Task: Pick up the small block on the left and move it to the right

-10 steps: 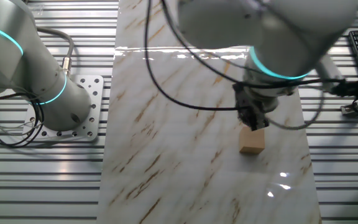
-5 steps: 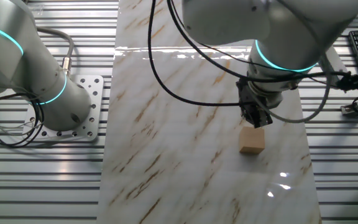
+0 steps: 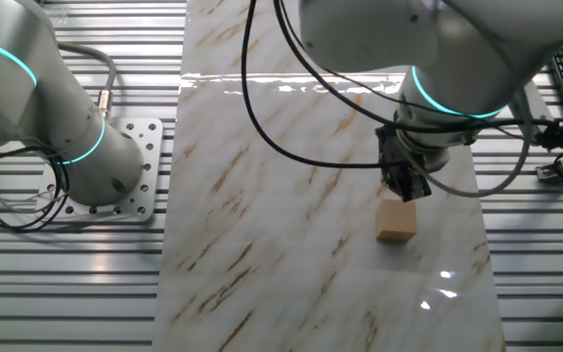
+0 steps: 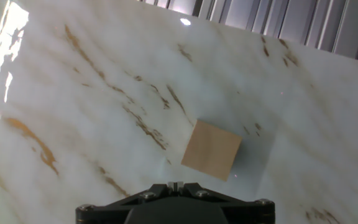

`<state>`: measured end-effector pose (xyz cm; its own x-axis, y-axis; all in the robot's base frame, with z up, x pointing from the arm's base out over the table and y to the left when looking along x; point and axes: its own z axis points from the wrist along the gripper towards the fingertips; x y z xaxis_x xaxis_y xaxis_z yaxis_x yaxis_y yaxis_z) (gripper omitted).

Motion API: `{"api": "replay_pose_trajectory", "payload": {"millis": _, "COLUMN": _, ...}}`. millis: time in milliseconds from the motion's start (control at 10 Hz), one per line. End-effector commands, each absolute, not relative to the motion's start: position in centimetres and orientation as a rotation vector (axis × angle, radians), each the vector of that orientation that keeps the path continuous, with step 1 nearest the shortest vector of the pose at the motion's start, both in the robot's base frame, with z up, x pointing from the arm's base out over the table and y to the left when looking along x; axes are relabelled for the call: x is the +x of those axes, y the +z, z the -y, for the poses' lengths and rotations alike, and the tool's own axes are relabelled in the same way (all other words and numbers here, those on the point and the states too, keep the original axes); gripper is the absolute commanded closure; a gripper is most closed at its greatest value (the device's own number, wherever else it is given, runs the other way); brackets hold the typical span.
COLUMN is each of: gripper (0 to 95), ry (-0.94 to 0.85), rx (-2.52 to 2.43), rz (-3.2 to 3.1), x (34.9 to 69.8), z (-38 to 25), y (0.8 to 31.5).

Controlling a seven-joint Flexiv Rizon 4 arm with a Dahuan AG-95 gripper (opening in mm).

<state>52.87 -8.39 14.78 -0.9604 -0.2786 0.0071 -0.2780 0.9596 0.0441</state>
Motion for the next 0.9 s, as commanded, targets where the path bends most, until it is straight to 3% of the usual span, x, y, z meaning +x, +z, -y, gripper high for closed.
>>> {"api": "replay_pose_trajectory", "payload": {"millis": 100, "gripper": 95.0, "ry": -0.086, "rx": 0.455, "rz": 3.077, "x": 52.96, "z": 8.39, "y": 14.78}}
{"api": "replay_pose_trajectory", "payload": {"millis": 400, "gripper": 95.0, "ry": -0.226, "rx": 0.437, "rz": 3.000, "x": 52.96, "z": 8.39, "y": 14.78}}
{"api": "replay_pose_trajectory", "payload": {"millis": 900, "gripper": 95.0, "ry": -0.212, "rx": 0.453, "rz": 3.070, "x": 52.96, "z": 8.39, "y": 14.78}}
